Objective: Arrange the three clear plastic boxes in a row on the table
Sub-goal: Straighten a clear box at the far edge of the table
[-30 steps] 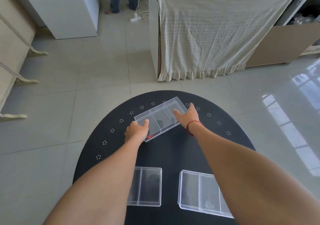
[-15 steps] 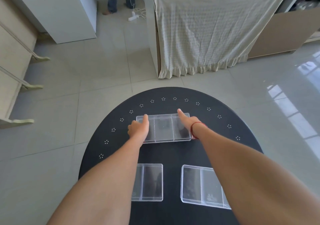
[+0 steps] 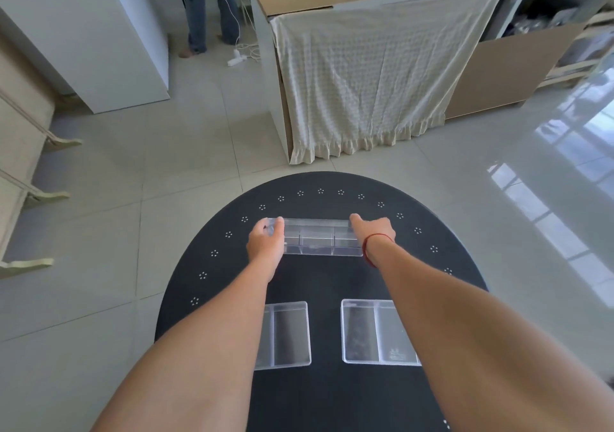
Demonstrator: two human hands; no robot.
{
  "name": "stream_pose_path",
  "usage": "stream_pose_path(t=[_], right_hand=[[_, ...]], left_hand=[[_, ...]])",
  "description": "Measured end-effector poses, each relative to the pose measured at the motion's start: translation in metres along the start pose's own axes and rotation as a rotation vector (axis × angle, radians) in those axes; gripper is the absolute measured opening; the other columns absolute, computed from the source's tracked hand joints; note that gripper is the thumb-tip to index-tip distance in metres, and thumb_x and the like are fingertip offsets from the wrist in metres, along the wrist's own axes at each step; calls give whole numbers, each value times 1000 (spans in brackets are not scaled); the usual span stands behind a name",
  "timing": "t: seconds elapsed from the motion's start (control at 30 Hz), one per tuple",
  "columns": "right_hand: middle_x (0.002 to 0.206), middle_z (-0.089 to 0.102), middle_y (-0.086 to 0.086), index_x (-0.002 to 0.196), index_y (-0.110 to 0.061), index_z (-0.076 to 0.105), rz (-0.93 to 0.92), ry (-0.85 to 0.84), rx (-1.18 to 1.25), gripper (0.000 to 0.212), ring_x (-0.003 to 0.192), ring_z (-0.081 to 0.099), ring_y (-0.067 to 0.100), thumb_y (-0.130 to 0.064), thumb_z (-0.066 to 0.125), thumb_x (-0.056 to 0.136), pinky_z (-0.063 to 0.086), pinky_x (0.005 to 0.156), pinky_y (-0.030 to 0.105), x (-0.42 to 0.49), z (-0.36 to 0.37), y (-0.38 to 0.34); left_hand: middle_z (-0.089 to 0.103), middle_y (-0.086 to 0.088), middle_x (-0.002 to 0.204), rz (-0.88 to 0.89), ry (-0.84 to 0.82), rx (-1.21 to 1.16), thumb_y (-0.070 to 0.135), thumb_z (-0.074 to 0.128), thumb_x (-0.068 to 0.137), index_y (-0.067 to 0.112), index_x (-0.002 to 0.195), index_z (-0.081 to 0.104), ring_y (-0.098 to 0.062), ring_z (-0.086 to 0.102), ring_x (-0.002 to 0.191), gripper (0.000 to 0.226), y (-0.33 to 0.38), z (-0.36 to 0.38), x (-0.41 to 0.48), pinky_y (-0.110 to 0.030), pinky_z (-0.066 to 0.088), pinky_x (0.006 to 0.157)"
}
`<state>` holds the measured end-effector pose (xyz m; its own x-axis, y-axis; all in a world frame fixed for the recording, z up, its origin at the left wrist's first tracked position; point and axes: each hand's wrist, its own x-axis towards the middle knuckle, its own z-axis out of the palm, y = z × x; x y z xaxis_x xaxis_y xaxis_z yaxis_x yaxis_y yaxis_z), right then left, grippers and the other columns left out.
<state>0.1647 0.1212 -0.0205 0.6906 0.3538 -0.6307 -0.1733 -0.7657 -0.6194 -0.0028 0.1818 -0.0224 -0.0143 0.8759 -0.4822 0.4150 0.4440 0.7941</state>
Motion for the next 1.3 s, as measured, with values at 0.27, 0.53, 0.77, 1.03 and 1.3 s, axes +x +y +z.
stream_pose_path(t=[0.27, 0.53, 0.77, 1.03, 1.3], right_hand=[[117, 61, 11, 131, -3, 50, 21, 9, 102, 56, 87, 53, 25, -30, 63, 83, 41, 73, 31, -14, -2, 24], [122, 62, 14, 123, -4, 58, -23, -4, -88, 43, 83, 56, 25, -16, 62, 83, 47, 71, 30, -20, 6, 43], [126, 58, 16, 126, -1, 52, -34, -6, -271, 42, 92, 59, 29, -6, 58, 85, 48, 73, 30, -21, 15, 54], [153, 28, 11, 142, -9, 36, -238, -61, -531, 68, 131, 44, 34, -24, 66, 83, 45, 103, 43, -17, 39, 40], [140, 46, 13, 105, -2, 64, -586, -34, -732, 22, 122, 52, 33, -9, 48, 91, 43, 103, 48, -14, 82, 22]], left_hand=[[55, -1, 103, -84, 54, -103, 31, 57, 92, 15, 102, 48, -15, 52, 74, 21, -13, -3, -15, -20, 34, 52], [52, -5, 135, -47, -42, 92, 16, 48, 93, 19, 137, 50, -22, 58, 99, 45, -36, -11, -11, -28, 42, 78], [50, -9, 141, -27, -106, 225, -1, 46, 89, 21, 148, 39, -27, 59, 111, 64, -48, -16, -2, -30, 48, 76], [19, 0, 162, 311, -141, 623, 34, 60, 91, 18, 150, 35, -21, 30, 145, 66, -52, -19, 5, -40, 40, 107], [26, -3, 159, 393, -39, 828, 22, 61, 93, 6, 129, 59, -23, 37, 140, 40, -36, -28, 34, -37, 44, 99]])
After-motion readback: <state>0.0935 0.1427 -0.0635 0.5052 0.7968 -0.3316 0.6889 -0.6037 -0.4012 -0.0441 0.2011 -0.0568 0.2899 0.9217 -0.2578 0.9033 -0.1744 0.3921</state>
